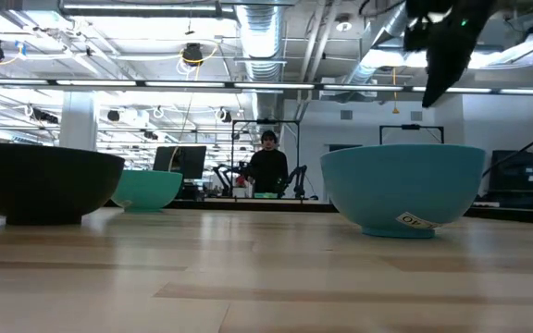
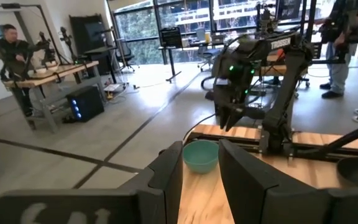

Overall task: Nest bowls inside each other
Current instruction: Stack the green bowl on top of the blue bowl

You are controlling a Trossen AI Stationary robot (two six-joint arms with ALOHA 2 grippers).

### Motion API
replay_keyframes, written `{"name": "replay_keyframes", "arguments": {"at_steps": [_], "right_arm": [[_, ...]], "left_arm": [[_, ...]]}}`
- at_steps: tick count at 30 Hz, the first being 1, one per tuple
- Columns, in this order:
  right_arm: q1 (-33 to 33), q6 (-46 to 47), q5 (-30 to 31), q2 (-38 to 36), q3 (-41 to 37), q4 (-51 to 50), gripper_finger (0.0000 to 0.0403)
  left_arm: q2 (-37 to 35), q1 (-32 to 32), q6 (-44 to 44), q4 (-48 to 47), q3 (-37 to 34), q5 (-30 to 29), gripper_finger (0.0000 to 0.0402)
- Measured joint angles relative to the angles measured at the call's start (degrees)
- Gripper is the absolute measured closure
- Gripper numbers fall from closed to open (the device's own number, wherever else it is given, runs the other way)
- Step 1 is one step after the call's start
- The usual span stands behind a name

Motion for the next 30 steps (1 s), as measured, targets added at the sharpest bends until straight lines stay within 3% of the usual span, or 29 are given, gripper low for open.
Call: {"name": "replay_keyframes", "arguments": {"at_steps": [16,30], "right_arm": [[-4.82,-5.82,-1.84,21.97,-0.02,0.95,0.0294],[-6.08,-6.65,-1.46,24.73,-0.02,10.93,0.0294]], "left_arm": [[0.04,0.02,0.17,-0.22,0.22,0.02,0.0305],[0.04,0.02,0.76,-0.19,0.22,-0.02,0.0305]]}}
